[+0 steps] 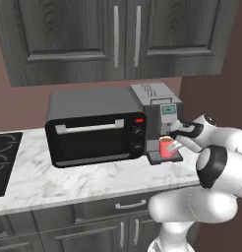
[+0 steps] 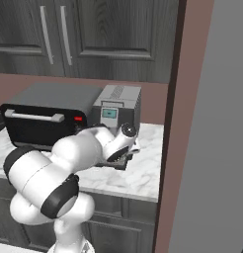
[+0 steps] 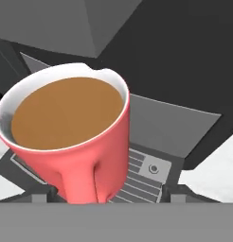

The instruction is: Pick up the brewed coffee from the coffee machine and place it next to the breakfast plate on the dining counter.

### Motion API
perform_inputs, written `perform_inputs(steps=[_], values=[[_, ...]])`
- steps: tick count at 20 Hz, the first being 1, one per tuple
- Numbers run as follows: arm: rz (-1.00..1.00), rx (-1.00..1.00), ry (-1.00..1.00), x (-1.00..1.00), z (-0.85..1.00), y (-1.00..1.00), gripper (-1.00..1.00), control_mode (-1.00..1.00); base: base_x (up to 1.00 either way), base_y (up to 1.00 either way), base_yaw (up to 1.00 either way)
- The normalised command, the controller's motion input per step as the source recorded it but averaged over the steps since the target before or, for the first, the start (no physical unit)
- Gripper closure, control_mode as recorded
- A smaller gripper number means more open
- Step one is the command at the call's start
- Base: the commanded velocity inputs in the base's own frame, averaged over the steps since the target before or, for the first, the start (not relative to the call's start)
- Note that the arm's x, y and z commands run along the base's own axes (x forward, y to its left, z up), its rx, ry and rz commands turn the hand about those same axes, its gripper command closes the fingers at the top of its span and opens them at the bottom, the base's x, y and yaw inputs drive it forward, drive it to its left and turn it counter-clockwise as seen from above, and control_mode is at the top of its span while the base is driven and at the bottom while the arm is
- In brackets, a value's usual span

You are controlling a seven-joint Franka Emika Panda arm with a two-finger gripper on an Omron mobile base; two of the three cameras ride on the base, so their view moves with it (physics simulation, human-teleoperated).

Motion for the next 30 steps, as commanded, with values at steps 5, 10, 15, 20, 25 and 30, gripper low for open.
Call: perform_inputs(steps=[5,10,15,20,25,30], values=[[0.06,-0.08,0.00,-0.02,-0.17,0.22,1.00,-1.00,0.00,0.00,0.00],[0.08,-0.03,-0.08,-0.64,-0.04,0.02,1.00,-1.00,0.00,0.00,0.00],[0.07,0.00,-0.24,-0.98,0.00,0.00,1.00,-1.00,0.00,0.00,0.00],[0.13,0.00,-0.29,-0.82,0.21,0.09,1.00,-1.00,0.00,0.00,0.00],[0.11,0.00,-0.09,-0.44,0.76,0.19,1.00,-1.00,0.00,0.00,0.00],[0.09,0.00,0.07,-0.19,1.00,0.05,1.00,-1.00,0.00,0.00,0.00]])
